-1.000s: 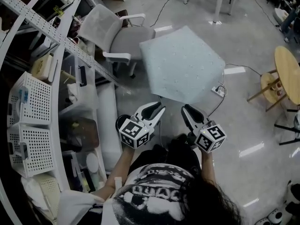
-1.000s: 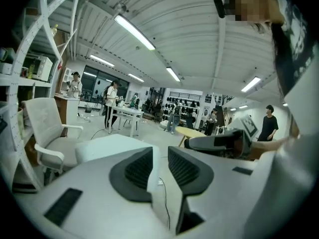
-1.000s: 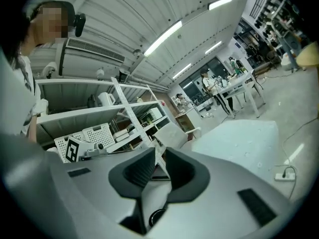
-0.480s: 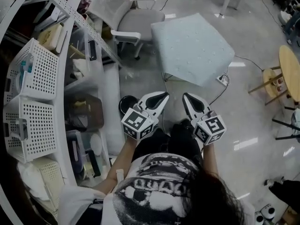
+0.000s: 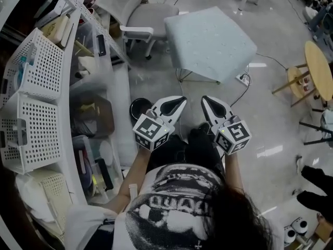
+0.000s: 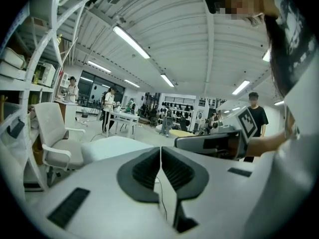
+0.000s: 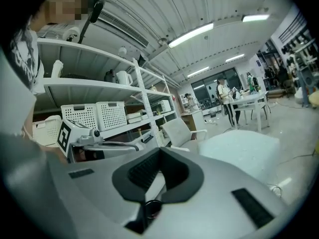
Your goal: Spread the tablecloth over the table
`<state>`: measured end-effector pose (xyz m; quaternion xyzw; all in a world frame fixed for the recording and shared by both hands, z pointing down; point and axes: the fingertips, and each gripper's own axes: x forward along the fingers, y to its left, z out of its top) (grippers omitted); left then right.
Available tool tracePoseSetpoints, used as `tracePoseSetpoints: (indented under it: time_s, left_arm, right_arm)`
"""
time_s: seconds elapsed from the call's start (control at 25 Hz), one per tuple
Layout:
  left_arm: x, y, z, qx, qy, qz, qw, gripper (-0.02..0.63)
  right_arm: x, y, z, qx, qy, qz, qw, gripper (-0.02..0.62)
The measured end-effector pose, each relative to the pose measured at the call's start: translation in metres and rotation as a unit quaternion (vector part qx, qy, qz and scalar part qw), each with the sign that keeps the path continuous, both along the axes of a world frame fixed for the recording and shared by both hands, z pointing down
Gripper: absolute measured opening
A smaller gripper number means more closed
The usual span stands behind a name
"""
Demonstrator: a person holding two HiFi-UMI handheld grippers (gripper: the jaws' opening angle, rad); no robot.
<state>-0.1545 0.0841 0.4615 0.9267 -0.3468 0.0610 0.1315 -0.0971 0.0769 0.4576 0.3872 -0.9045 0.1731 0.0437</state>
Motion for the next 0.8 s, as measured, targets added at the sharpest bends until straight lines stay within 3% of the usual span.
tracePoseSetpoints:
  time_s: [0.8]
  left_arm:
    - [0.012,0.017,-0.001,0.010,-0.006,0.031,0.9994,0.018]
  right_arm:
    - [0.002,0.017,0.000,-0.001,-0.006,-0.001,1.000,-0.005]
